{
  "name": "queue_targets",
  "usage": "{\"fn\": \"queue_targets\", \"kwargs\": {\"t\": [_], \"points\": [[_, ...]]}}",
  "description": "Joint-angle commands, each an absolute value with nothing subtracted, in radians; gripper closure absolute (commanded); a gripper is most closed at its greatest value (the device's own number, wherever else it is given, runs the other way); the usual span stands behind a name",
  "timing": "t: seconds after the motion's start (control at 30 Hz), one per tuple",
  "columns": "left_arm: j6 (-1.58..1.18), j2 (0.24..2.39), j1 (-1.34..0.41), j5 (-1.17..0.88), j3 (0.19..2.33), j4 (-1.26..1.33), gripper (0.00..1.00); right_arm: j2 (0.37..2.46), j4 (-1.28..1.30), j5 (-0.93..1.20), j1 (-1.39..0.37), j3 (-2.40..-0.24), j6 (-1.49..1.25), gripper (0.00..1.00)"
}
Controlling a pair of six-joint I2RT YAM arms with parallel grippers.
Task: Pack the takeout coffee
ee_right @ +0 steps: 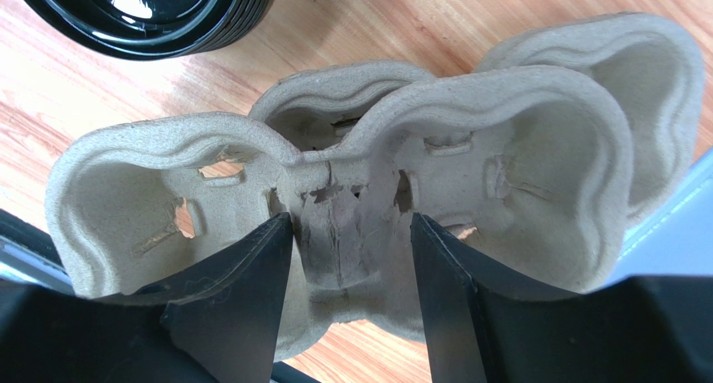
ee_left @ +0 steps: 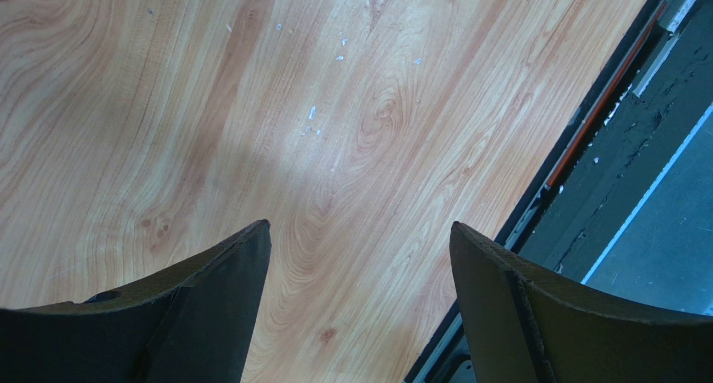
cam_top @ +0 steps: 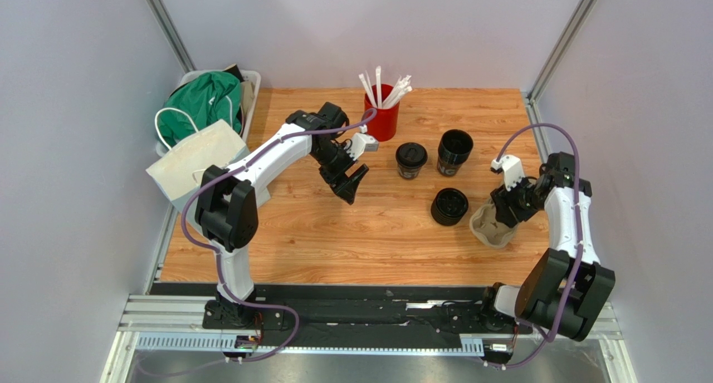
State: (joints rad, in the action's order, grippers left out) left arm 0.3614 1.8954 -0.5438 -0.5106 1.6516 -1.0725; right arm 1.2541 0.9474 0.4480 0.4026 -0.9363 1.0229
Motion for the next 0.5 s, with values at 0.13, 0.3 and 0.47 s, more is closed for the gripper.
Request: {"fn": "queue_targets", "kwargs": {"t": [0.13,0.3,0.47], "points": [[0.365,1.905,-0.549,-0.511,1.666,-1.065,0.14,1.289,0.977,0.505,0.402,-0.968,1.089,0.38],[0.364,1.910,-0.549,-0.511,1.667,-1.066,0.14,1.298,0.974,0.486,0.403,-0.951,1.112,0.39],[0.364,1.914,-0.549,-0.511,1.672,-1.068,0.14,1.310,0.966,0.462,0.403,-0.942,1.121,0.40]]}}
